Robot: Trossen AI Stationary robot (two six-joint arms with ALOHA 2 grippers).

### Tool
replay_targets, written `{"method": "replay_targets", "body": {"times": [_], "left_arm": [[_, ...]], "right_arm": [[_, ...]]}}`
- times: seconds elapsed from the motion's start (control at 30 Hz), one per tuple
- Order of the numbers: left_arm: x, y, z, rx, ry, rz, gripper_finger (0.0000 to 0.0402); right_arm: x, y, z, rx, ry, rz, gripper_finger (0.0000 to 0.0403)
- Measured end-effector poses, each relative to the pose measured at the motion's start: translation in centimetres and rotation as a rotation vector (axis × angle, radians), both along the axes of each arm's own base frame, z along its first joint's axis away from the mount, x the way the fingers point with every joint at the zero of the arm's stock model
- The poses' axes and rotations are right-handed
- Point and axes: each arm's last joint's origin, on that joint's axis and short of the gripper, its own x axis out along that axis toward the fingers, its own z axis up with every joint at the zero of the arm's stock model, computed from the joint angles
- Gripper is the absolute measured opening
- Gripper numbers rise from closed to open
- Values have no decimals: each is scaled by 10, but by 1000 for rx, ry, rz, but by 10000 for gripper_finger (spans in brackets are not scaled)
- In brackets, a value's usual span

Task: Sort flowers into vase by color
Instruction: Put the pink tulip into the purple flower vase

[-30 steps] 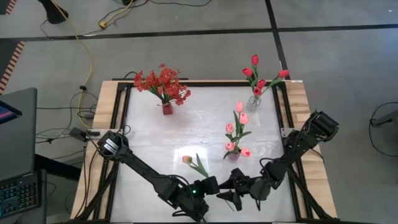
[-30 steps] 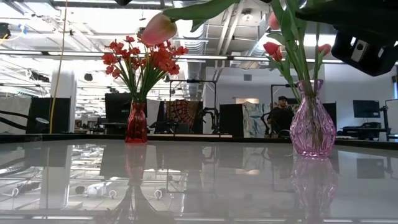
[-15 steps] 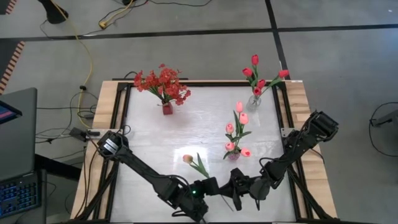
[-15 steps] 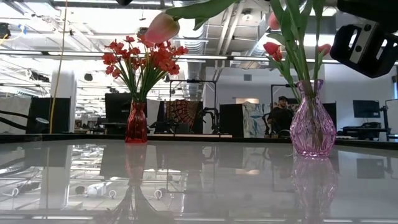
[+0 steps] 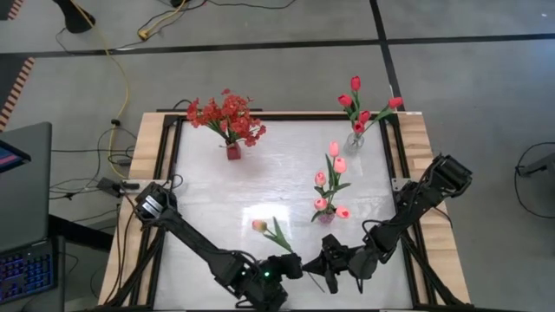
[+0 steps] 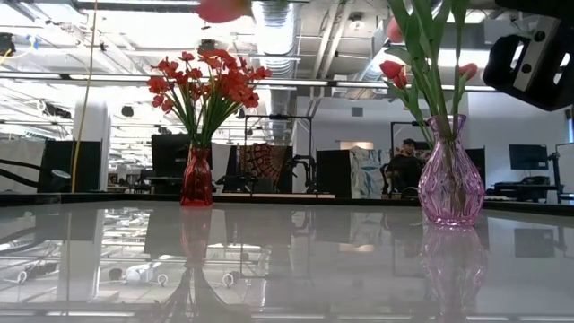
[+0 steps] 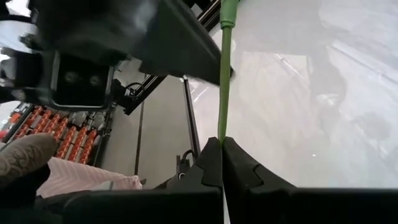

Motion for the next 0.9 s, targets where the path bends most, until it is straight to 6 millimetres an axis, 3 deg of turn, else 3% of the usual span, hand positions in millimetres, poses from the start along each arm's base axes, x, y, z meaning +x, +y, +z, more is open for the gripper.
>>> {"method": "replay_targets", "body": {"times": [0.17,0.37,0.63,0.9], "left_arm": [[-19,-18,8,-23,-79,51,164],[-50,-22,59,-304,-166,53,178],[-98,16,142,-844,-206,139,178],[-129,41,148,-1058,-138,40,178]], "right_arm": [[0,0,0,-8,0,1,21],[0,-1,7,-72,-36,16,21],[-8,12,66,-358,-254,135,21],[-58,15,121,-656,-399,57,21]]}}
